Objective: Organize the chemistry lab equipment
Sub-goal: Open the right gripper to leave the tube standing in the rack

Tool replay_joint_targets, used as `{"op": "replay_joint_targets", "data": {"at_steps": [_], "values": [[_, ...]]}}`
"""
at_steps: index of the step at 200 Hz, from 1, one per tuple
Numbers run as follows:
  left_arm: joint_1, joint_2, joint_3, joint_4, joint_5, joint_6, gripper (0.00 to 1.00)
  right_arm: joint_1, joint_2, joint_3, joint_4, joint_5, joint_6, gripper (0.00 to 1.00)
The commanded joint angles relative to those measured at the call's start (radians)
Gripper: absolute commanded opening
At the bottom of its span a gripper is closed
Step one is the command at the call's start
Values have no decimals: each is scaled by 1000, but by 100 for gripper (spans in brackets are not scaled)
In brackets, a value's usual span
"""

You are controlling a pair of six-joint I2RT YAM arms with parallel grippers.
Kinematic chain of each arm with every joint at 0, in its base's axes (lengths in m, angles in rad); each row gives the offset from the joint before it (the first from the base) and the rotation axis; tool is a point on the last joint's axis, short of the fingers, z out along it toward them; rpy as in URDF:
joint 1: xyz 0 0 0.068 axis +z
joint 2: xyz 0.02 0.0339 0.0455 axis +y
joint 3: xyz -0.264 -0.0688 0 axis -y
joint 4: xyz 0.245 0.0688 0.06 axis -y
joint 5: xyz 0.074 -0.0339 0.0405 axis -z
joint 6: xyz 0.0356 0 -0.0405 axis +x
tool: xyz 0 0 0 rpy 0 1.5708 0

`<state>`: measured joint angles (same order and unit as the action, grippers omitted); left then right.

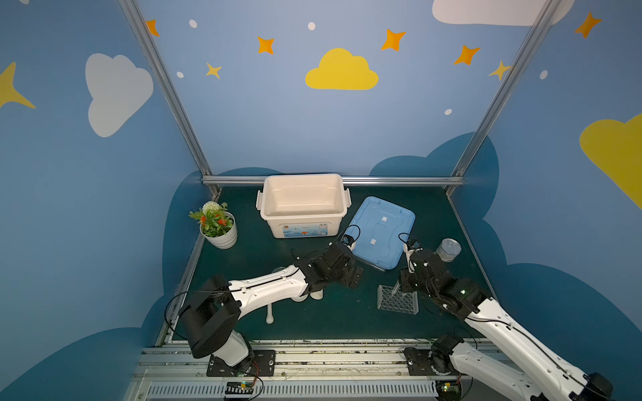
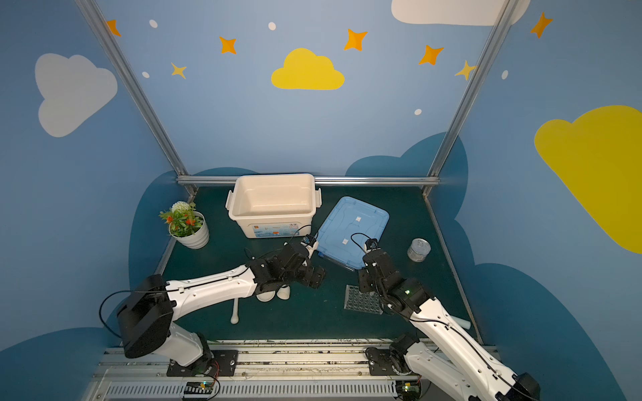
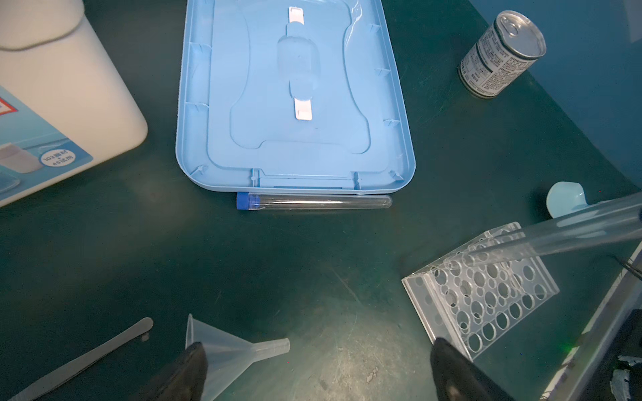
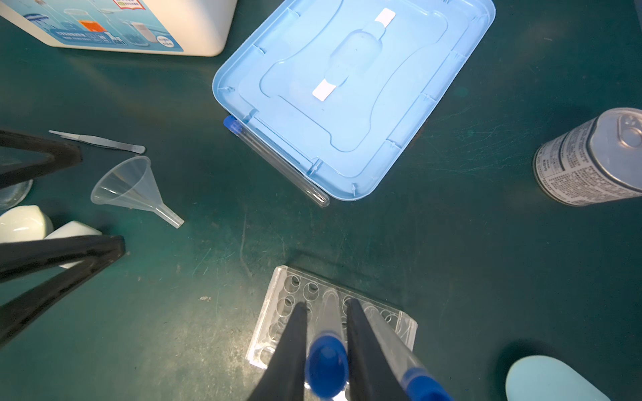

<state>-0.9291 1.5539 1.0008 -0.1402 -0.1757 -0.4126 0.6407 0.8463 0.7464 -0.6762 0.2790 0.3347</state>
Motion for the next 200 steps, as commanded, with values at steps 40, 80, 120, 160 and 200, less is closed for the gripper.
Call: {"op": "replay_joint_targets", "data": {"at_steps": [40, 80, 120, 160, 200], "values": [[6, 2, 19, 5, 15, -3, 100, -18, -3, 18, 11, -34, -11, 32], [6, 7, 28, -5, 10, -1, 100, -35, 0, 62, 1, -42, -32, 55], [6, -2, 21, -1, 12, -11, 100, -60, 25, 130, 5, -68, -103, 61], [7, -23, 2, 12, -5, -19, 100, -97, 83, 191, 55, -195, -180, 62], [9, -53, -25, 31, -39, -29, 100, -118, 201, 254, 86, -300, -291, 61]]}}
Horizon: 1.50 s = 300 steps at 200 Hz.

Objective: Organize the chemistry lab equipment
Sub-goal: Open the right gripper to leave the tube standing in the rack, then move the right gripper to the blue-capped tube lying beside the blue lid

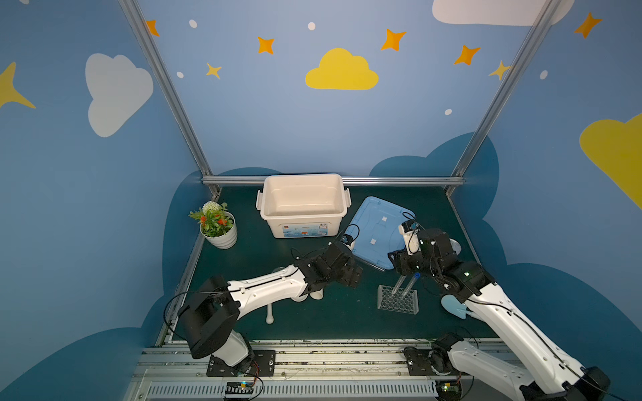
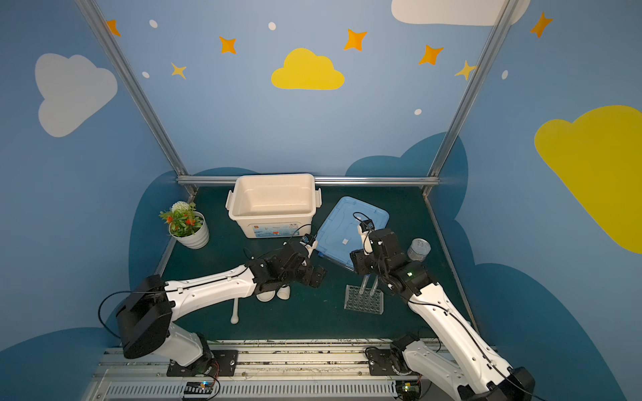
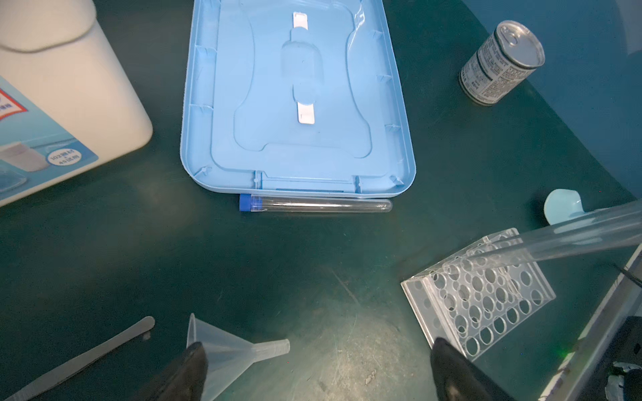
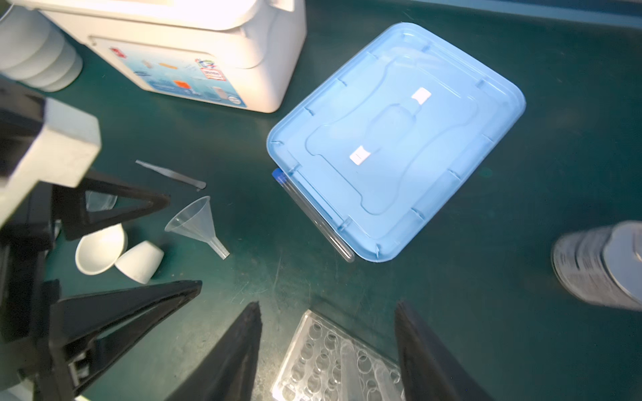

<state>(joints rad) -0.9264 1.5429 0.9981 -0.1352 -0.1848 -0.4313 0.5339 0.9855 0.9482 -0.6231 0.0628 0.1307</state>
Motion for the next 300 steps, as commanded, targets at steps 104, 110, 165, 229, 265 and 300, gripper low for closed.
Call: {"op": "replay_joint_targets", "data": {"at_steps": [104, 110, 165, 229, 265, 300], "values": [[86, -202, -156, 0, -125, -53, 100, -38, 480, 287, -53, -347, -233, 54], [92, -213, -165, -4, -127, -54, 100, -38, 512, 309, -72, -355, -235, 54], [159, -317, -246, -22, -137, -69, 100, -13, 820, 585, -387, -295, -226, 47], [199, -371, -305, -21, -130, -82, 100, 30, 944, 618, -408, -218, -242, 45], [207, -373, -314, -18, -122, -87, 100, 40, 993, 641, -404, -212, -242, 43], [210, -382, -326, -17, -123, -89, 100, 44, 1027, 650, -405, -207, -244, 43]]}}
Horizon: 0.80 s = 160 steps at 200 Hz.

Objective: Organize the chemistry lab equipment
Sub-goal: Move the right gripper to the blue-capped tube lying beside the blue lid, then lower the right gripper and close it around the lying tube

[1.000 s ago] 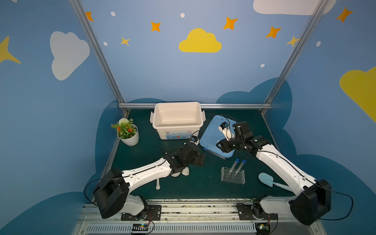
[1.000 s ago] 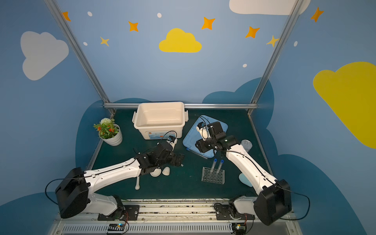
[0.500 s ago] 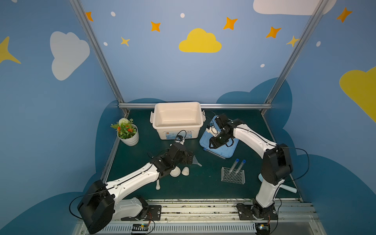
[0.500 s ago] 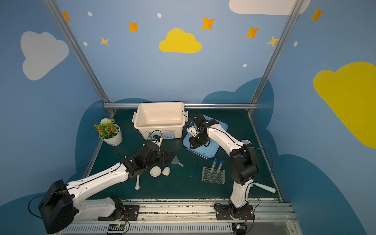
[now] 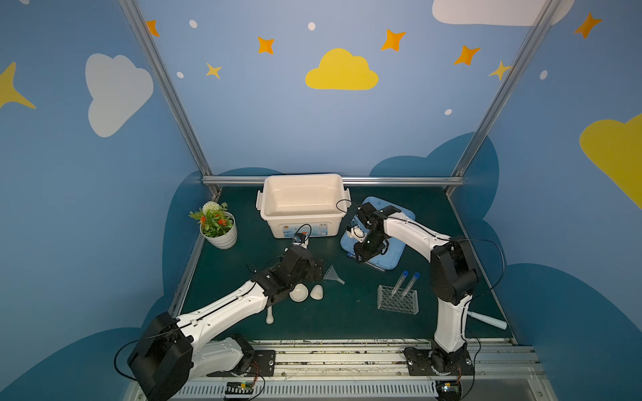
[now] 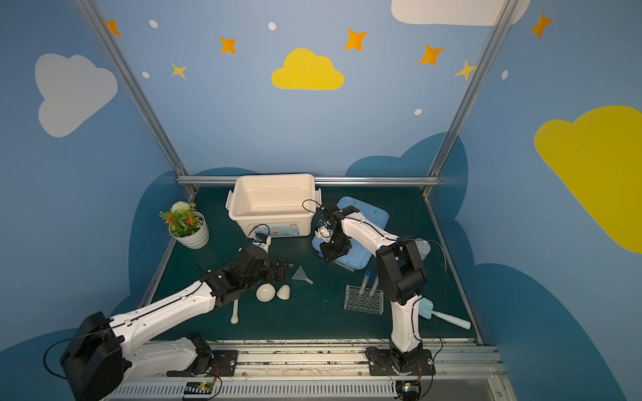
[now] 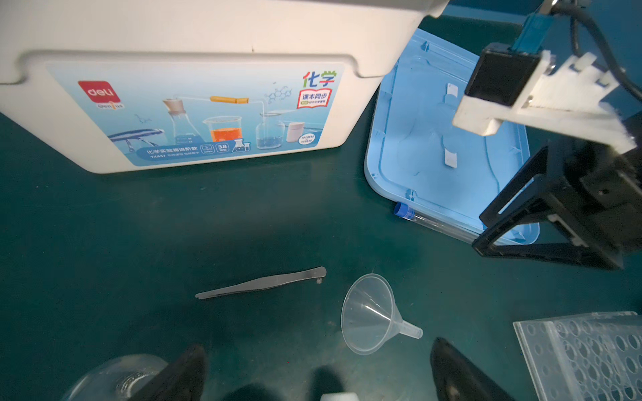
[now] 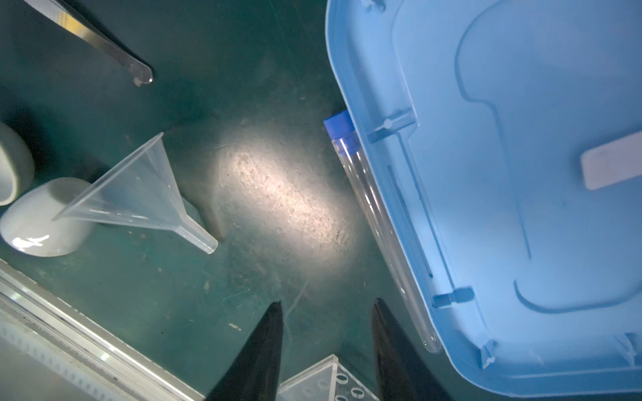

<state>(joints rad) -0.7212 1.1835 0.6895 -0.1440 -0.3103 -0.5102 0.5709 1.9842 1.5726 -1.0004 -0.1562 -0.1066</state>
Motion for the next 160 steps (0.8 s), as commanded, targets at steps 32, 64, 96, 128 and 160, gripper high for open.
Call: {"op": "replay_joint_targets", "data": {"at_steps": [32, 64, 96, 128, 160], "values": [[9, -31, -25, -7, 4, -13, 100, 5, 50, 18, -10, 17, -4, 40], [11, -35, -30, -4, 3, -14, 100, -1, 53, 1, 28, 1, 4, 40], [11, -31, -32, -5, 5, -15, 100, -4, 69, -5, 43, 3, 5, 40], [11, -32, -32, -5, 5, -19, 100, -13, 74, -16, 53, 0, 6, 40], [11, -27, -28, -2, 7, -19, 100, -20, 78, -24, 66, -6, 7, 40]]}}
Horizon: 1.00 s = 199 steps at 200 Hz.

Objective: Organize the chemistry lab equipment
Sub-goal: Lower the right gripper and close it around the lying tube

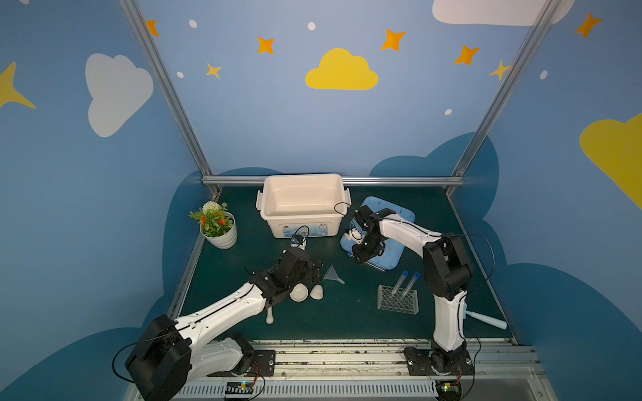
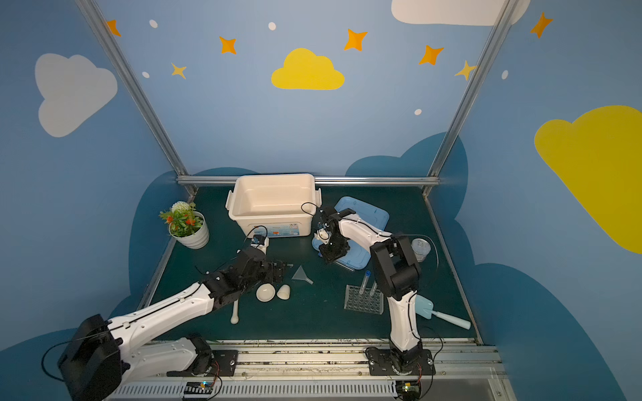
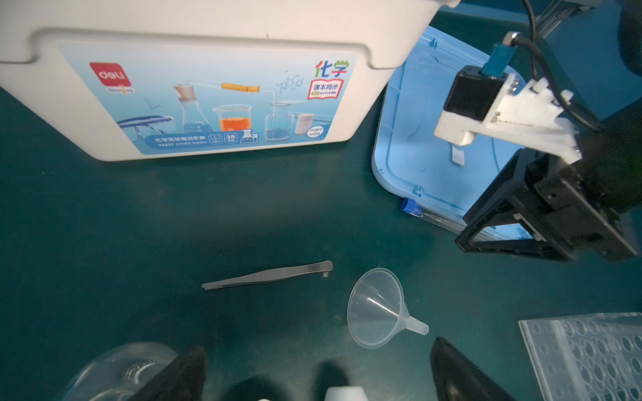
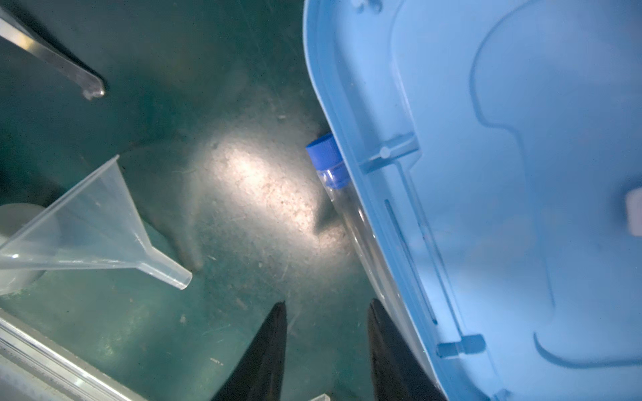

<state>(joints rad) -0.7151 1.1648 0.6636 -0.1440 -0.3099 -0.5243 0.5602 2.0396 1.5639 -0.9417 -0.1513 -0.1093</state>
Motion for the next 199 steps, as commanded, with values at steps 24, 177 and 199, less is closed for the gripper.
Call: {"op": "replay_joint_targets", "data": {"at_steps": [24, 177, 199], "values": [[5, -4, 0, -1, 11, -6, 100, -13, 29, -18, 11, -12, 7, 39], [5, 26, 8, 12, 27, -17, 100, -30, 58, -27, 51, 83, 10, 39], [5, 27, 6, 14, 29, -19, 100, -32, 54, -34, 66, 112, 12, 39]]}}
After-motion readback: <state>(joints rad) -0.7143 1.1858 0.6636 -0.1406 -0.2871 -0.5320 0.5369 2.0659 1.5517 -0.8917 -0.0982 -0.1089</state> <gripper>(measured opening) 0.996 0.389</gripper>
